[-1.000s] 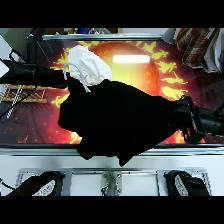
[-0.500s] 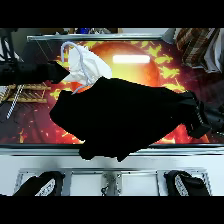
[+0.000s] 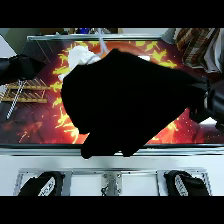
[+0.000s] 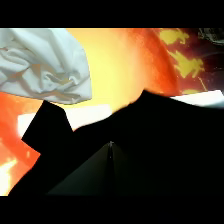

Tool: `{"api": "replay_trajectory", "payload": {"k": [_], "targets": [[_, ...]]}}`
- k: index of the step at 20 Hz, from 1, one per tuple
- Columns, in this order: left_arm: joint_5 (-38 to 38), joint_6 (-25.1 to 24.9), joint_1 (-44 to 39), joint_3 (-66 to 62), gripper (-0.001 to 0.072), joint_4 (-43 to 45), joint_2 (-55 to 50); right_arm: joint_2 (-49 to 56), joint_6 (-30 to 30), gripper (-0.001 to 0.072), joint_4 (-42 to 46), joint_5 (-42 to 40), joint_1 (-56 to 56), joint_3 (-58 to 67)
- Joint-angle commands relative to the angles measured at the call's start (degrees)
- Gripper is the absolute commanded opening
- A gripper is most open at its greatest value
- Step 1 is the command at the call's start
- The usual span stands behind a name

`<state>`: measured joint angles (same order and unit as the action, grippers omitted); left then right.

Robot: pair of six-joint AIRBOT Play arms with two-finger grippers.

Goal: Fold the clothes and pants, and hang the long-sleeved shirts on hangers.

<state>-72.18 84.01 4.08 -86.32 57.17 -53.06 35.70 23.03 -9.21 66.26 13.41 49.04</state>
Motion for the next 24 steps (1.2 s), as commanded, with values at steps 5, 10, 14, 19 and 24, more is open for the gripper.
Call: {"api": "replay_trajectory", "payload": {"k": [5, 10, 14, 19, 24], "targets": [[-1.51, -0.26, 0.44, 0.04, 0.0021, -0.17, 1.49, -1.44, -11.98, 0.001, -1.11, -15.41, 15.1, 4.87], [-2.95, -0.33, 0.44, 0.04, 0.0021, -0.15, 1.49, -6.97, -17.86, 0.001, -1.11, -32.74, 28.15, 5.01], [-3.91, -1.29, 0.44, 0.04, 0.0021, -0.15, 1.49, -10.23, -22.51, 0.0011, -1.11, -49.33, 35.28, 5.01], [-3.96, -1.31, 0.44, 0.04, 0.0021, -0.15, 1.49, -9.62, -24.61, 0.001, -0.37, -66.79, 36.92, 6.01], [-4.44, -1.33, 0.44, 0.04, 0.0021, 0.31, 1.49, -3.13, -27.61, 0.001, 3.21, -71.32, 36.92, 14.69]]}}
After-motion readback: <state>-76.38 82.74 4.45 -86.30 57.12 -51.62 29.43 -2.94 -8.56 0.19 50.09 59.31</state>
